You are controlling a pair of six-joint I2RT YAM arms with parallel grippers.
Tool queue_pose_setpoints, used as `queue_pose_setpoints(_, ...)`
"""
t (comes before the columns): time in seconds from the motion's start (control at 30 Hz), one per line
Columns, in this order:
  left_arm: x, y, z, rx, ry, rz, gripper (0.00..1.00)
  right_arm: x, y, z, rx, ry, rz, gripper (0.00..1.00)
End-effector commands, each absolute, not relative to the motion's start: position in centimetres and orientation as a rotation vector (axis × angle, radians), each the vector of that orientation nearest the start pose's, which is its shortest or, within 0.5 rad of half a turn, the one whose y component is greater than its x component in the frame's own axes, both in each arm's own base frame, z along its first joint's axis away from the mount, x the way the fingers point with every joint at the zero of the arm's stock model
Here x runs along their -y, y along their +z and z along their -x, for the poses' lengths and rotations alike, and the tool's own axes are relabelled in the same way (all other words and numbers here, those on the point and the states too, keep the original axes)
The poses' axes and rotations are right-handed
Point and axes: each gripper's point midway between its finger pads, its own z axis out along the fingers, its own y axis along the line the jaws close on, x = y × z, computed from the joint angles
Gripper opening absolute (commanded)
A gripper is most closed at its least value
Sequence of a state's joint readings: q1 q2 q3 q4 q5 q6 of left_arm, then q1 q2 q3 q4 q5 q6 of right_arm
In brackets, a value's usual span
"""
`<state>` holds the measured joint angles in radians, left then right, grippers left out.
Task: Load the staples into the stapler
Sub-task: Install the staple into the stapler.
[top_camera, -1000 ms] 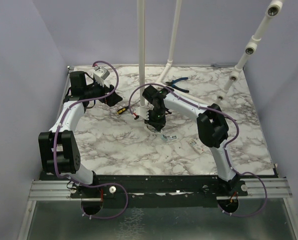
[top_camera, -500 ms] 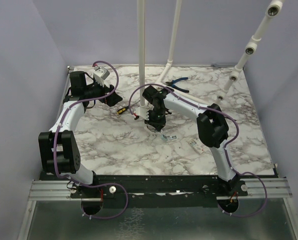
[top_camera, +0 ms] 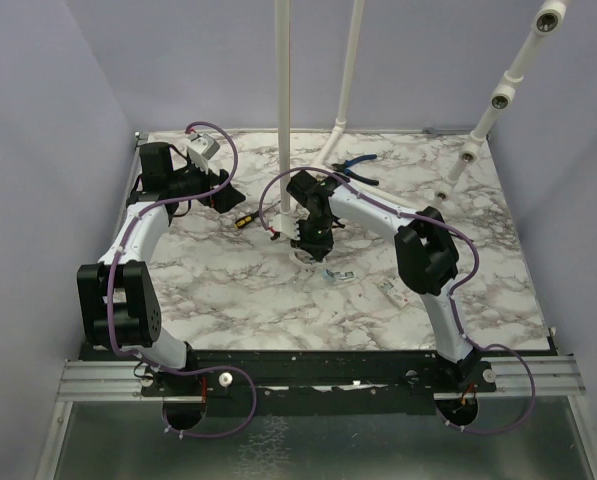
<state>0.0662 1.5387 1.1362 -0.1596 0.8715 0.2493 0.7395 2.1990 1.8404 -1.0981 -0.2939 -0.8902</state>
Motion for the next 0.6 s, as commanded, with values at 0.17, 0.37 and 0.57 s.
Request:
queue_pose_setpoints(0.17,10.1,20.7,-40.4,-1.844,-0.73,-0.692,0.99,-30.8,6.4,-30.1,-1.893,0.467,2.234,0.05)
queue_pose_setpoints(0.37,10.1,20.6,-40.4,-1.846,-0.731,-0.691,0.99,-30.6,6.7,-30.0,-1.859,0.469,2.271,0.05)
queue_pose_setpoints(0.57,10.1,20.6,-40.4,-1.845,-0.73,-0.692,0.99,-30.8,7.3,-29.9,-1.818,0.488,2.293,0.05)
